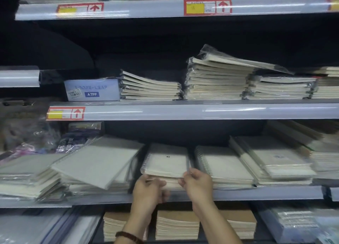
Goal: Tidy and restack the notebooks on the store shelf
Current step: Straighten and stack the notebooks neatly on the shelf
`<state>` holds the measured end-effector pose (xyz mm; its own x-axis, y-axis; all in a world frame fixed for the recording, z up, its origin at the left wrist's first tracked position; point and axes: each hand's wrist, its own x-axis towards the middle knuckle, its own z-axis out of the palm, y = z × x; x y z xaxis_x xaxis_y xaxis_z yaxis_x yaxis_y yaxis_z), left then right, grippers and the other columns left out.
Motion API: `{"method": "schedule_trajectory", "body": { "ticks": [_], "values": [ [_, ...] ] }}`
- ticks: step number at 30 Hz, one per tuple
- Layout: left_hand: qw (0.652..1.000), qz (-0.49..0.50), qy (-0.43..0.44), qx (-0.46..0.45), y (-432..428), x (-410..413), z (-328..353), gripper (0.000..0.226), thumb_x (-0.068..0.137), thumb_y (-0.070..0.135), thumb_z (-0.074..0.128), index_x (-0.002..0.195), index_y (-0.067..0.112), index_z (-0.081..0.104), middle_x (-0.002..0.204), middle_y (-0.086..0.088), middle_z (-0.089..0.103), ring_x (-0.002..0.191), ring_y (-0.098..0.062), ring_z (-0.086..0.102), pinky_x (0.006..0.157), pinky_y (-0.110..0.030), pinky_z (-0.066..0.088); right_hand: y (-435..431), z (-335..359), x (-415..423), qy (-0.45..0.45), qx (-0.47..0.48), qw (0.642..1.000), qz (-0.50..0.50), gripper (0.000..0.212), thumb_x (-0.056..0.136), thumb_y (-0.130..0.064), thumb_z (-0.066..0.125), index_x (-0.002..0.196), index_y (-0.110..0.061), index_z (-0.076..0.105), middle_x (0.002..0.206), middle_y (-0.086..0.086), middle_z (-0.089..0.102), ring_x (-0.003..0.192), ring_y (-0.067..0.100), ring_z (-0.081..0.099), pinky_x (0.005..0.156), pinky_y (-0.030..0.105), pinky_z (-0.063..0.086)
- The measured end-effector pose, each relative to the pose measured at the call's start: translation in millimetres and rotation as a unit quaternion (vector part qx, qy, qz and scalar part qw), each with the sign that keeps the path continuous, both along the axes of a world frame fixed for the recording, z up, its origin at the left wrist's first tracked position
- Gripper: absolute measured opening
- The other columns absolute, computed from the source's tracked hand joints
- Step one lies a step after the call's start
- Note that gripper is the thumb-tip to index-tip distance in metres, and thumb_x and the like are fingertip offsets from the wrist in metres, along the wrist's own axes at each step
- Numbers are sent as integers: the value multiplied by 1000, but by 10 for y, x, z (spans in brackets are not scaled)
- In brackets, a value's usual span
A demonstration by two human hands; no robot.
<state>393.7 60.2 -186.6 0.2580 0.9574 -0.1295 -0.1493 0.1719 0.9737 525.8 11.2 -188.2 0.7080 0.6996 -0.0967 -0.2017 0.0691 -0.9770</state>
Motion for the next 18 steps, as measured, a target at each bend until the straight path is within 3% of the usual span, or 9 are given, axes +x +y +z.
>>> {"method": "schedule_trajectory", "body": {
  "ticks": [2,8,13,15,18],
  "values": [
    [999,21,19,19,-31,-44,-73,66,100,4,63,159,14,33,103,-19,75,59,-26,71,59,-39,61,-9,-39,27,-27,-18,999,-3,42,101,-7,67,143,-6,61,93,-6,74,82,13,80,84,30,65],
    [994,43,83,61,-169,-60,-175,76,99,9,67,161,25,27,95,-15,75,56,-27,71,55,-43,63,-94,-203,-38,-98,-28,994,-39,31,106,-12,60,136,-6,60,74,6,77,53,16,72,52,27,59],
    [985,52,107,123,-320,20,-239,37,97,6,66,126,23,50,92,-7,72,49,-29,68,47,-37,55,-243,-331,-43,-73,2,997,-23,15,105,-14,62,119,-17,65,70,7,77,59,30,76,60,47,65],
    [972,34,136,190,-379,120,-269,33,94,4,67,110,32,61,83,4,72,51,-28,69,51,-38,55,-353,-356,-5,-39,15,999,-14,19,104,-6,60,118,-16,67,72,12,78,57,34,74,55,44,60],
    [927,-2,194,321,-449,317,-220,38,91,6,69,97,43,65,89,13,72,61,-12,67,64,-26,54,-555,-312,140,-8,34,999,-19,24,102,1,57,113,-16,70,83,24,78,55,37,70,46,34,49]
  ]
}}
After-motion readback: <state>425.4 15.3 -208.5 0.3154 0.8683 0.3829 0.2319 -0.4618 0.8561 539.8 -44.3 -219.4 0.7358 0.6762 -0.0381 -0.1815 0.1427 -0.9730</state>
